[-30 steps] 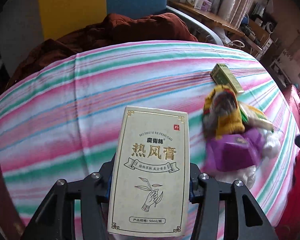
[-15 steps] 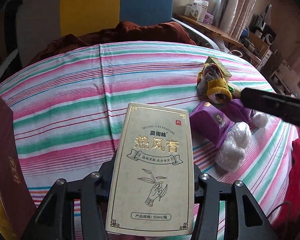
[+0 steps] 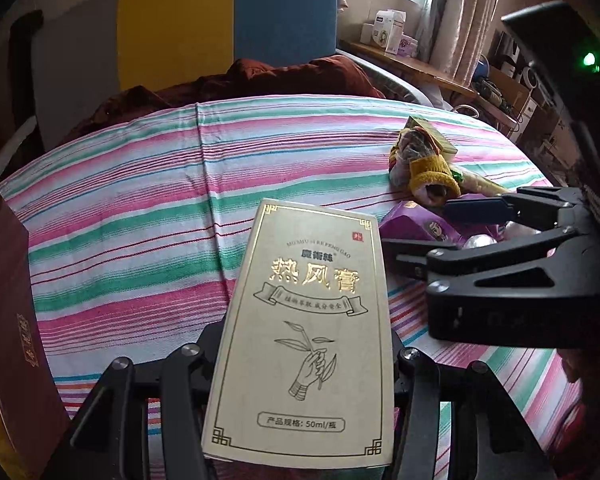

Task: Organize objects
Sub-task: 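Grasp the white medicine box with left gripper while right gripper grasps purple snack packet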

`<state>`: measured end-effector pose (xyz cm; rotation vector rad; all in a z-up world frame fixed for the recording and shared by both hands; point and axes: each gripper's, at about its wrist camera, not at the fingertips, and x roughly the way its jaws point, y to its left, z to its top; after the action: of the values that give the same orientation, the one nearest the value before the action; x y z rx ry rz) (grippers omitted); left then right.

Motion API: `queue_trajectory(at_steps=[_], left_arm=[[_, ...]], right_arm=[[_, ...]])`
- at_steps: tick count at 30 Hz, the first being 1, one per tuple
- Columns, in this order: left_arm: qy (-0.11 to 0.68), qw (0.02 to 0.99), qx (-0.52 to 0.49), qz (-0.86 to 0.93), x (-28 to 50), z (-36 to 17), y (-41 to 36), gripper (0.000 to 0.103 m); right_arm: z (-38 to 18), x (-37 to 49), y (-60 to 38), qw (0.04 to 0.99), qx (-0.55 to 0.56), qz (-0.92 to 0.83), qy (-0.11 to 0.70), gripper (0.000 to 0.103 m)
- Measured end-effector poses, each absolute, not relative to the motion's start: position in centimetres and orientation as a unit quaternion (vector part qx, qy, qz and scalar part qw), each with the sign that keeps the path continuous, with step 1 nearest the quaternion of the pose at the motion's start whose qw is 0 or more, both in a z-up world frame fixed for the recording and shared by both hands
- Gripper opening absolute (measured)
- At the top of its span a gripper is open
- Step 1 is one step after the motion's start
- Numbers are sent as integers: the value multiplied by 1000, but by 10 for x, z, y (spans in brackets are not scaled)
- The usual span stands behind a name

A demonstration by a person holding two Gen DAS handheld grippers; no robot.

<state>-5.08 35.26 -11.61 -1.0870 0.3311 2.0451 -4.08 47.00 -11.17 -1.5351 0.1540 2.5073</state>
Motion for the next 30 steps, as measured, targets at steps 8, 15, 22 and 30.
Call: queue_trajectory(at_steps=[8,15,22,30], left_arm=[[131,391,-426,806,-50,-115,353,53],[117,400,-419,807,-45,-76,339,52],[103,395,-397,822,-31,-29,283,53],[55,324,-389,861,-51,-5,185,53]], right_arm=[[-105,-38,470,85,-507,856,63,33],[-87,-32,478,84,-470,874,88,33],[-57,-17,455,53,-437,893,90,33],[-14,-17,389,-9,-409,910,66,33]])
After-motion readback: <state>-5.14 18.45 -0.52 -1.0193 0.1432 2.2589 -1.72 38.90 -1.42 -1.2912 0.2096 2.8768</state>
